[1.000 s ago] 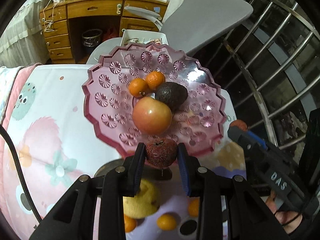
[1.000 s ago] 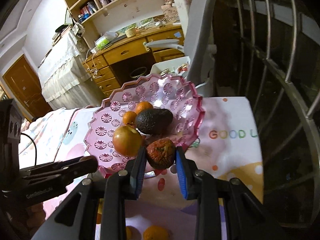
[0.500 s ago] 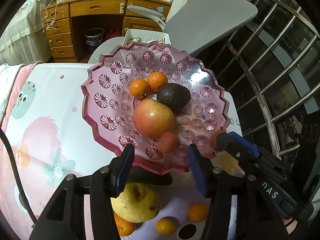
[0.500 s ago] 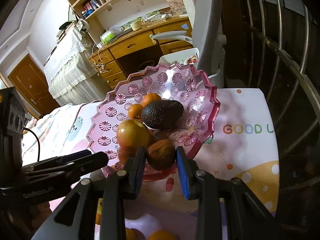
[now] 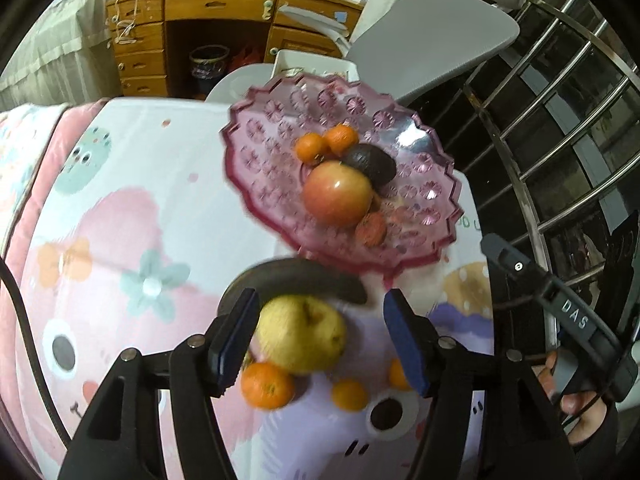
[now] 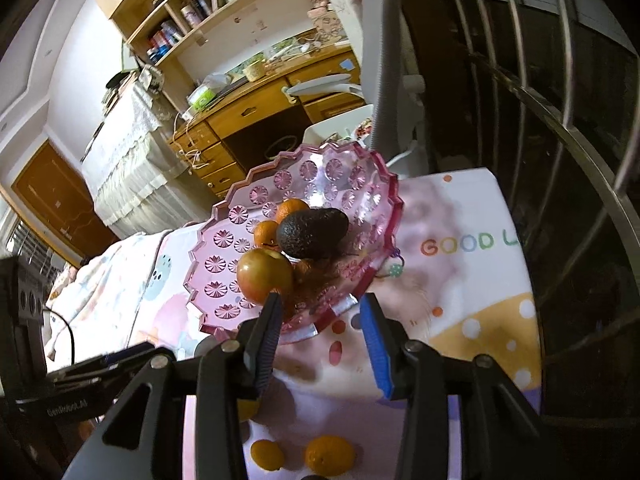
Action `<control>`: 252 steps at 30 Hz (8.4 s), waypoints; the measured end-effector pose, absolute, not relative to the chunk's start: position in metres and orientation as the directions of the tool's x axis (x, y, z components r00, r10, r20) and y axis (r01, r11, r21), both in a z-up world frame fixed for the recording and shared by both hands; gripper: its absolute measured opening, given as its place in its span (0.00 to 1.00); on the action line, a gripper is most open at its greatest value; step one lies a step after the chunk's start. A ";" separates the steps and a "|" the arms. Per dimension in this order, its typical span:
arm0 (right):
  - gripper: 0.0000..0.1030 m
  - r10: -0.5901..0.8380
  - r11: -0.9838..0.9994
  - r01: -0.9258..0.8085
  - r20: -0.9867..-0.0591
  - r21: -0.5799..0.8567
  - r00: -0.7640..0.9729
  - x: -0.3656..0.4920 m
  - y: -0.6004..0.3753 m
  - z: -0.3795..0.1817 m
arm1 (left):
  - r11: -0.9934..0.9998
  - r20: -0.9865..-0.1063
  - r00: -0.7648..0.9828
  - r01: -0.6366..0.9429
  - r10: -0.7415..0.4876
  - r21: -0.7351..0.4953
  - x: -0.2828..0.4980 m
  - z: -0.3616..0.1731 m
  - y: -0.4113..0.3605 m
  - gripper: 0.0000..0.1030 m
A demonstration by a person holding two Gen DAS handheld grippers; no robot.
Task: Organize fruits
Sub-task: 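Open both grippers to drop the lychees into the bowl, then grasp a mandarin with the left gripper while the right gripper grasps another mandarin, then carry both mandarins up over the pink bowl, then open both grippers to drop the mandarins into the bowl, then grasp the yellow pear with the left gripper while the right gripper grasps a mandarin, then carry the pear and mandarin up over the pink bowl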
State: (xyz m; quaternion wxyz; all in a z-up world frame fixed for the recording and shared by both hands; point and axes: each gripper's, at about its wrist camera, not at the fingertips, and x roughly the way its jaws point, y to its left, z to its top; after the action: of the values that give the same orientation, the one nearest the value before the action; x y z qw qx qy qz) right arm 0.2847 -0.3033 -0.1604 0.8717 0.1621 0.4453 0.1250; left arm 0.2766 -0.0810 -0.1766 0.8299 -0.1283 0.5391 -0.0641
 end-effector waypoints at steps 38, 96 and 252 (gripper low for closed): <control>0.45 0.308 0.943 -0.002 -0.869 0.334 0.388 0.202 -0.267 -0.249 | 0.962 -0.912 0.341 -0.064 -0.229 -0.265 0.229 -0.272 -0.069 0.55; 0.40 0.268 0.962 -0.109 -0.783 0.251 0.562 0.302 -0.246 -0.160 | 0.972 -0.824 0.535 -0.018 -0.187 -0.233 0.368 -0.186 -0.065 0.42; 0.30 0.238 0.970 -0.187 -0.786 0.157 0.571 0.300 -0.241 -0.169 | 0.983 -0.873 0.464 -0.024 -0.148 -0.180 0.353 -0.187 -0.073 0.71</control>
State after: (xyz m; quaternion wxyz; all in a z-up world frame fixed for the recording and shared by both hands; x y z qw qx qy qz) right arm 0.2999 -0.2413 -0.1693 0.8859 0.0285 0.4473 0.1197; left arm 0.3529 -0.0732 -0.1866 0.8516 -0.0834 0.5162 -0.0366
